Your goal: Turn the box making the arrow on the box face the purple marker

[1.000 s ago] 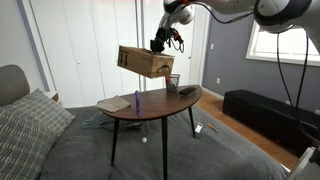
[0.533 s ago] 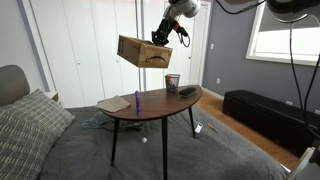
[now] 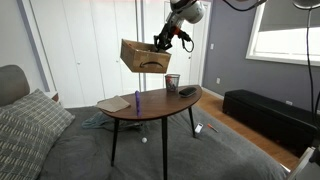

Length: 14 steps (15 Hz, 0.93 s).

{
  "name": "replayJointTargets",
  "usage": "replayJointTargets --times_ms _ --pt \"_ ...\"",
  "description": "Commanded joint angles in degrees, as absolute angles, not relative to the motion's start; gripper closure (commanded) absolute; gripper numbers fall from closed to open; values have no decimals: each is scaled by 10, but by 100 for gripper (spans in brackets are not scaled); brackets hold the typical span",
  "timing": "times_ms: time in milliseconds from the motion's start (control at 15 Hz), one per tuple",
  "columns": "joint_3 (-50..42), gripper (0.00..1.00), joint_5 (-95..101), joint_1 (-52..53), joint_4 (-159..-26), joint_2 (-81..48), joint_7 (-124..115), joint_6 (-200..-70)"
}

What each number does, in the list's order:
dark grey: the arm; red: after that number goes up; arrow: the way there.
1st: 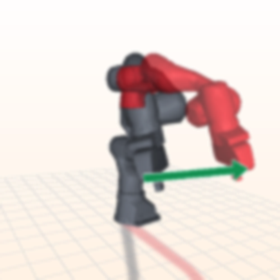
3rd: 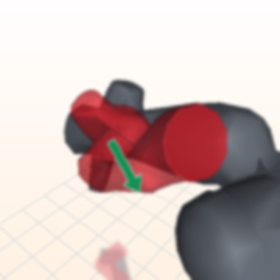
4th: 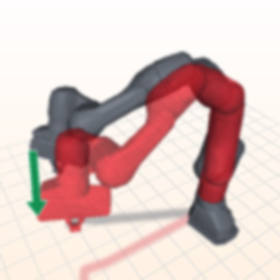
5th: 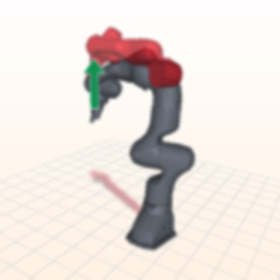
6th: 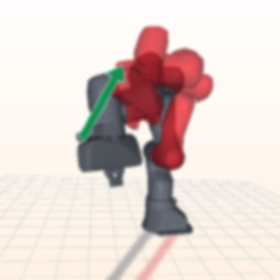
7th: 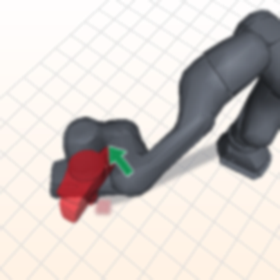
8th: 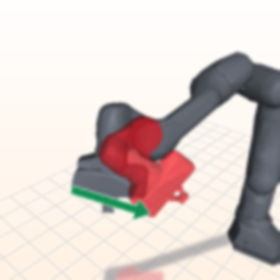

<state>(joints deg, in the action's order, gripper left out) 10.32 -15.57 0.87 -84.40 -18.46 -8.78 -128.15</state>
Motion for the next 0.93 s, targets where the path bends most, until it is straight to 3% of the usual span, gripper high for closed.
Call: replayJointTargets --times_ms 0,67,133,867 --pt "97 98 -202 17 -936 -108 -72 -1326" --pt "86 98 -164 25 -879 -162 -83 -1293" --pt "85 92 -161 27 -891 -157 -80 -1294" --pt "61 98 -159 38 -899 -189 -166 -1259"
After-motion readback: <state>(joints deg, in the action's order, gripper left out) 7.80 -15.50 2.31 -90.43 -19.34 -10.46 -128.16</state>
